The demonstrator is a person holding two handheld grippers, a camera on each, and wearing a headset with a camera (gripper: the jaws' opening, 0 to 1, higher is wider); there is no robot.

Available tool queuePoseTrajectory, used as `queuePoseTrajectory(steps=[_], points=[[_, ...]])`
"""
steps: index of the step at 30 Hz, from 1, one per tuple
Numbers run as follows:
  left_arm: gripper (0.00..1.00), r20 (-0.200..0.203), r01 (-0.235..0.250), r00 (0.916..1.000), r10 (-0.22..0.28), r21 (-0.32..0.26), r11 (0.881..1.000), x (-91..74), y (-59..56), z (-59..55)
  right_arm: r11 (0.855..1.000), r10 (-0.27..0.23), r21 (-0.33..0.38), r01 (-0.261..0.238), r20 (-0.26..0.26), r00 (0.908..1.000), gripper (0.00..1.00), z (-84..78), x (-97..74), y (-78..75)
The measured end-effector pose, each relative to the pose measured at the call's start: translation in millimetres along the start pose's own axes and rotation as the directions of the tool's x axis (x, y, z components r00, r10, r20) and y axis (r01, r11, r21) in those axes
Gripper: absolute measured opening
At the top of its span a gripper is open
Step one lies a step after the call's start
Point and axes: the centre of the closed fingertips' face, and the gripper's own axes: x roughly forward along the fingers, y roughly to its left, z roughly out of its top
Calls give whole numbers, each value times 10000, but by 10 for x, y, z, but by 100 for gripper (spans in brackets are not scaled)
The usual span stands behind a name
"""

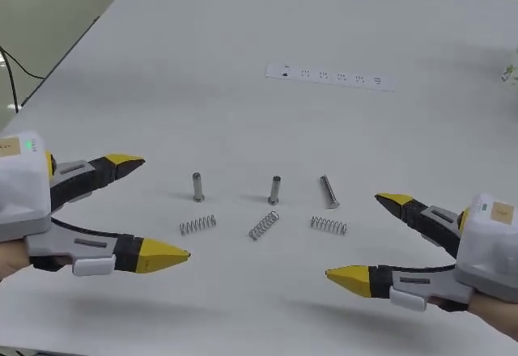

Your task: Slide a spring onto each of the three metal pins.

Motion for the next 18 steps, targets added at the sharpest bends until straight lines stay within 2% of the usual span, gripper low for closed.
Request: queuePoseTrajectory(steps=[4, 11, 15, 18], points=[[97, 16, 32, 10000, -32, -26, 10000, 1, -4, 8, 10000, 72, 52, -73, 240, 9997, 92, 47, -8, 5], [97, -63, 16, 10000, -17, -100, 9999, 3, 6, -26, 9992, -129, 374, 115, 379, 9992, 92, 45, -38, -51], [97, -41, 12, 10000, -12, -126, 9999, 2, 4, -27, 9963, -272, 829, 217, 665, 9974, 92, 74, -75, -95], [97, -41, 10, 10000, -11, -126, 9999, 4, 0, -28, 9956, -340, 895, 284, 616, 9975, 91, 57, -80, -108]])
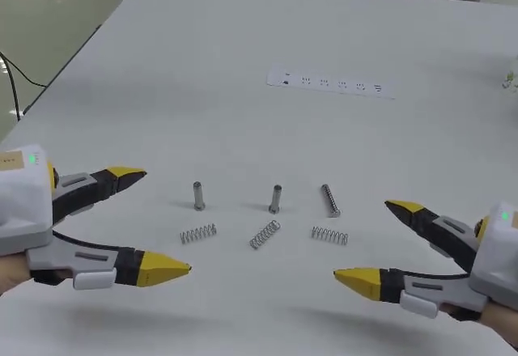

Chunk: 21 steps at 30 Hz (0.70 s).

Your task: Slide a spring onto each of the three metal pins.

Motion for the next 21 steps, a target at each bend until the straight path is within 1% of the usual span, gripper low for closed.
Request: queuePoseTrajectory(steps=[2, 7, 11, 15, 18, 21], points=[[97, -20, 1, 10000, -1, 5, 10000, 1, -2, -4, 10000, 35, 26, -35, -69, 10000, 90, -20, -3, 12], [97, 0, -35, 10000, 35, -23, 10000, -8, 6, -8, 9996, 181, -198, -187, -294, 9994, 90, -79, 12, 87], [97, -17, -15, 10000, 15, -34, 10000, -11, -2, -22, 9993, 266, -257, -276, -370, 9990, 90, -84, 22, 122], [96, -35, -13, 10000, 13, -38, 10000, -16, -12, -33, 9993, 267, -264, -279, -458, 9986, 90, -71, 35, 85], [96, -32, -26, 10000, 25, -92, 10000, -20, -13, -42, 9994, 215, -254, -234, -748, 9970, 89, -73, 48, 39], [96, -85, -2, 10000, 1, -150, 9999, -23, -27, -62, 9995, 165, -256, -187, -840, 9963, 88, -54, 63, -11]])
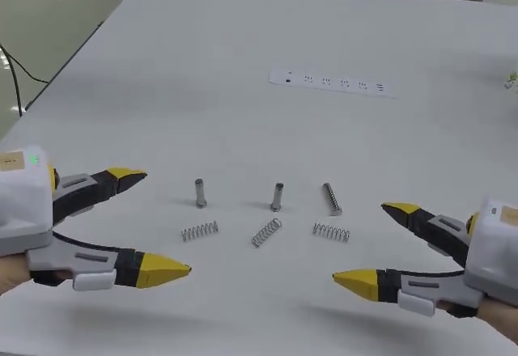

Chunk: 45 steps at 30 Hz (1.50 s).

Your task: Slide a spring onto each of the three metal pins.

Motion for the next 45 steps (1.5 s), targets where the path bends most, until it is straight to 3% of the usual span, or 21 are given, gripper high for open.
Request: queuePoseTrajectory(steps=[8, 13, 18, 21, 24, 30, 37, 43, 45], points=[[97, -81, -43, 10000, 43, 15, 10000, -20, 17, -24, 9999, -82, 111, 87, -423, 9991, 83, 50, 93, -114], [98, 46, -67, 10000, 67, -45, 10000, -21, 21, -10, 9973, -102, 715, 149, -657, 9978, 72, 91, 157, -183], [98, 9, -28, 10000, 28, -62, 10000, -29, 1, -45, 9962, -101, 853, 159, -679, 9976, 65, 172, 246, -266], [98, -33, -26, 10000, 26, -59, 10000, -31, -10, -70, 9980, -244, 560, 309, -1128, 9933, 62, 169, 294, -307], [98, -39, -16, 10000, 16, -77, 10000, -35, -18, -73, 9965, -327, 722, 418, -1230, 9919, 57, 190, 344, -353], [98, -3, -46, 10000, 46, -110, 9999, -39, -10, -71, 9915, -919, 698, 1094, -2175, 9717, 48, 123, 452, -508], [98, 18, -69, 10000, 70, -198, 9998, -36, 29, -87, 9837, -1405, 745, 1634, -2477, 9586, 40, 150, 555, -663], [98, 28, -114, 9999, 114, -213, 9997, -38, 58, -94, 9752, -1756, 756, 2081, -3089, 9348, 35, 58, 635, -811], [98, 32, -119, 9999, 119, -222, 9997, -33, 55, -96, 9732, -1777, 840, 2140, -3161, 9319, 30, 40, 675, -836]])
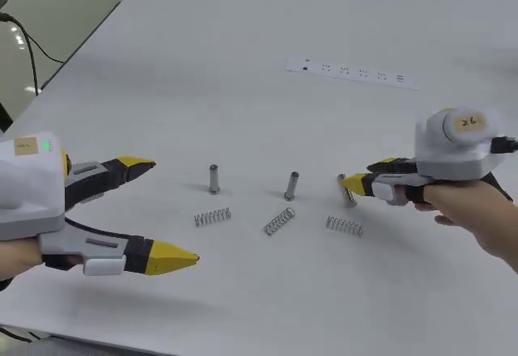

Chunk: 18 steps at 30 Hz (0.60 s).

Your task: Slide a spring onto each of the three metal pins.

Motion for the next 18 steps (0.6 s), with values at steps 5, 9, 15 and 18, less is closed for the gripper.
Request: queuePoseTrajectory(steps=[5, 9, 15, 18], points=[[97, -29, 8, 10000, -8, -35, 10000, 8, -10, -26, 9993, 79, 365, -67, -319, 9995, 22, -27, 138, 17], [95, -86, -43, 10000, 43, 14, 10000, -12, -3, -35, 9980, -235, 571, 288, -913, 9955, 18, -130, 237, -49], [96, 23, -133, 9999, 133, -41, 9999, -51, 29, -3, 9919, -353, 1179, 466, -965, 9947, 13, -131, 310, -86], [96, 18, -156, 9999, 156, -55, 9999, -52, 40, -7, 9918, -577, 1068, 707, -1204, 9911, 10, -160, 339, -115]])
